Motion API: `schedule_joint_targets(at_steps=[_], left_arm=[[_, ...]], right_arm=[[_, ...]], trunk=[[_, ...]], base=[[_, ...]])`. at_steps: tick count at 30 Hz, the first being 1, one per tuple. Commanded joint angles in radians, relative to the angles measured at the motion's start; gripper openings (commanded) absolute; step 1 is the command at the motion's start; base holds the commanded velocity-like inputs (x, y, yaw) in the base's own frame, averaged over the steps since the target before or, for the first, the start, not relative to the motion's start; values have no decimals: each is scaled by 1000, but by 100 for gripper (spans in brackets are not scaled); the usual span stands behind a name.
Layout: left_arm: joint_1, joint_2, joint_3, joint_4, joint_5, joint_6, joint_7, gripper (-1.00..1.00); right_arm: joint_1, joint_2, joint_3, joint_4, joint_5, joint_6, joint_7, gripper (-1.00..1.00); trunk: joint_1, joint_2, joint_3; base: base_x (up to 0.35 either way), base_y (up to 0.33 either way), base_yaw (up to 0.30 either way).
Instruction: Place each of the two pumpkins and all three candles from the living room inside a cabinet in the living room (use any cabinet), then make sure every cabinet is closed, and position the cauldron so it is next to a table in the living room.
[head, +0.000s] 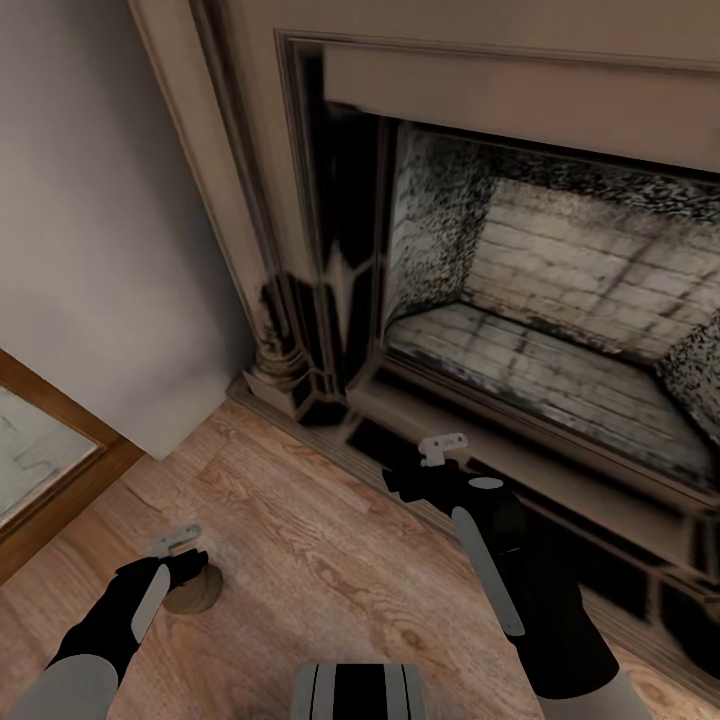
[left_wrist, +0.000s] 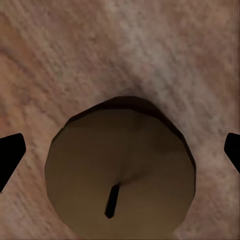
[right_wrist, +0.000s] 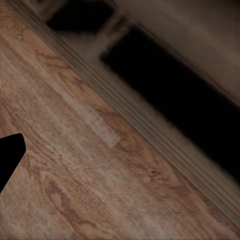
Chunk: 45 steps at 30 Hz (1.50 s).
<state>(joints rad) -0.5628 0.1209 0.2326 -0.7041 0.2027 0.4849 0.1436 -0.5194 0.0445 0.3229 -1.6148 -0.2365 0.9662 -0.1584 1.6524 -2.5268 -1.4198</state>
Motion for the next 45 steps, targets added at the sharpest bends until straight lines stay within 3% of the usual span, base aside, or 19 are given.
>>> schedule_joint_targets(at_steps=[1,9,25,34,35,45], left_arm=[[0,0,-1,-2,11,5,4,100],[0,0,-4,-2,10,4,-6,100],[0,4,-3,-2,9,5,-7,100],[0,3,0,-2,10,4,-8,100],[0,3,0,-2,10,2,-8,-100],[0,6,0,10,12,-2,-10,-100]], right_arm=[[-1,0,1,-1,-11,3,-10,100],[-1,-1,-1,-1,-11,3,-10,100],[-1,-1,-1,-1,-11,3,-10,100],[-1,-1,-2,-1,-11,3,-10,100],[0,-1,-3,-1,-11,3,-10,100],[0,-2,-4,-1,-11,3,-10,100]], trunk=[[0,0,-1],[0,0,-1],[7,-4,-63],[7,-4,-63],[7,-4,-63],[7,-4,-63]], base=[[0,0,0],[0,0,0],[0,0,0],[0,0,0],[0,0,0],[0,0,0]])
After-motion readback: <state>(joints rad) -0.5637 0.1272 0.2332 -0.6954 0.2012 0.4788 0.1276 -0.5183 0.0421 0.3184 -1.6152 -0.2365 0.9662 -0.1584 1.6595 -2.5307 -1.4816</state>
